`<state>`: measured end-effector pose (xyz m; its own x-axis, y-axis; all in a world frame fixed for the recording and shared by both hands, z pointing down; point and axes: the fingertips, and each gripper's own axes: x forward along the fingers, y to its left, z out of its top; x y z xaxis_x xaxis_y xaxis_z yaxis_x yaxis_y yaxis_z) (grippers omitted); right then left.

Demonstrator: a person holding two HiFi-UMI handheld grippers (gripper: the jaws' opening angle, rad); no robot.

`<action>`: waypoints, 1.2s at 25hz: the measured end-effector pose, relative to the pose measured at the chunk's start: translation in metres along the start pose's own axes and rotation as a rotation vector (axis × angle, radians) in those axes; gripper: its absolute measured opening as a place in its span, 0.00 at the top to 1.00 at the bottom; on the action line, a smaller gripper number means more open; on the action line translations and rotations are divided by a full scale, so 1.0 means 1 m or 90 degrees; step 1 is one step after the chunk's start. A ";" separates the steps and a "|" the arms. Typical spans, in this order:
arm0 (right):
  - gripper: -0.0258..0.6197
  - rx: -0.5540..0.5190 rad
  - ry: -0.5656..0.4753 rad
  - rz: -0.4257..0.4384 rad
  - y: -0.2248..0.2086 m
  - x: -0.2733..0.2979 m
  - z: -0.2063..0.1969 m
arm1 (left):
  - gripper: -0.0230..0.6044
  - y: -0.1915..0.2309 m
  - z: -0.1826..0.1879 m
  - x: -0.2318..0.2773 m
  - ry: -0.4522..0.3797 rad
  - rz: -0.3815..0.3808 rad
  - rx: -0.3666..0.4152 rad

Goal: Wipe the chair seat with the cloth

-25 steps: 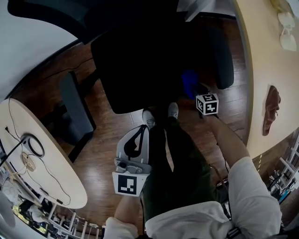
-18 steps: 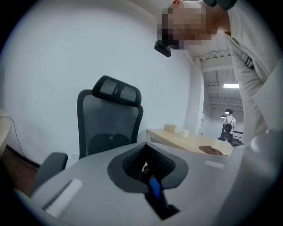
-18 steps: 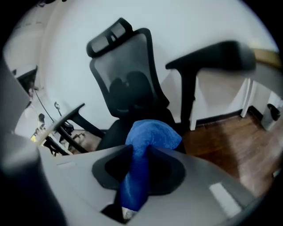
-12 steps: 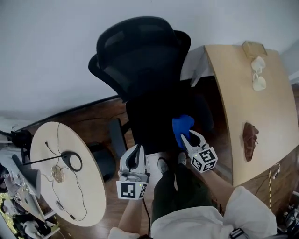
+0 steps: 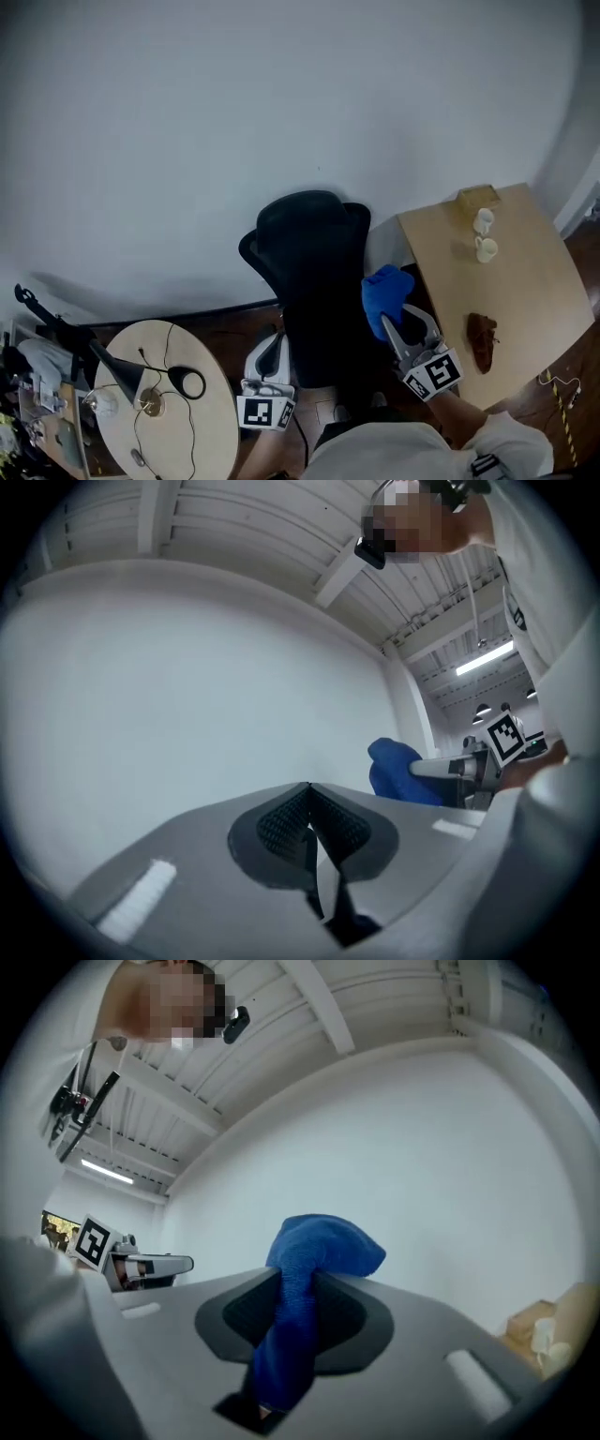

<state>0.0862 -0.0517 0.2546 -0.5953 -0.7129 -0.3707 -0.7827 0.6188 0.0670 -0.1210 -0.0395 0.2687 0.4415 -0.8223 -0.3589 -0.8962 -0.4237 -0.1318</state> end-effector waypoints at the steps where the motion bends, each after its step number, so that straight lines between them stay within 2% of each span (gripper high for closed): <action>1: 0.81 -0.010 -0.009 0.002 0.005 -0.005 0.016 | 0.90 -0.001 0.009 -0.004 -0.001 0.003 0.002; 4: 0.81 -0.044 -0.022 0.000 0.020 -0.020 0.047 | 0.90 -0.005 0.029 -0.016 -0.007 0.012 0.004; 8: 0.81 -0.070 -0.032 -0.011 0.037 -0.038 0.067 | 0.90 -0.010 0.049 -0.034 -0.020 0.015 0.016; 18: 0.81 -0.076 -0.026 -0.033 0.064 -0.037 0.070 | 0.90 0.001 0.062 -0.053 -0.024 -0.015 0.018; 24: 0.81 -0.077 -0.040 -0.023 0.086 -0.078 0.082 | 0.90 -0.039 0.075 -0.087 -0.035 -0.038 0.029; 25: 0.81 -0.081 -0.044 -0.019 0.092 -0.089 0.087 | 0.90 -0.047 0.074 -0.097 -0.020 -0.037 0.033; 28: 0.81 -0.090 -0.058 -0.007 0.109 -0.126 0.102 | 0.90 -0.072 0.059 -0.135 0.101 -0.028 0.046; 29: 0.81 -0.094 -0.061 -0.003 0.114 -0.141 0.106 | 0.90 -0.083 0.063 -0.145 0.099 -0.023 0.048; 30: 0.81 -0.099 -0.063 0.000 0.120 -0.158 0.110 | 0.90 -0.094 0.072 -0.154 0.063 -0.016 0.048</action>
<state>0.1062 0.1710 0.2193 -0.5809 -0.6718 -0.4596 -0.8057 0.5550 0.2070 -0.1082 0.1541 0.2699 0.4626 -0.8468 -0.2626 -0.8840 -0.4178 -0.2099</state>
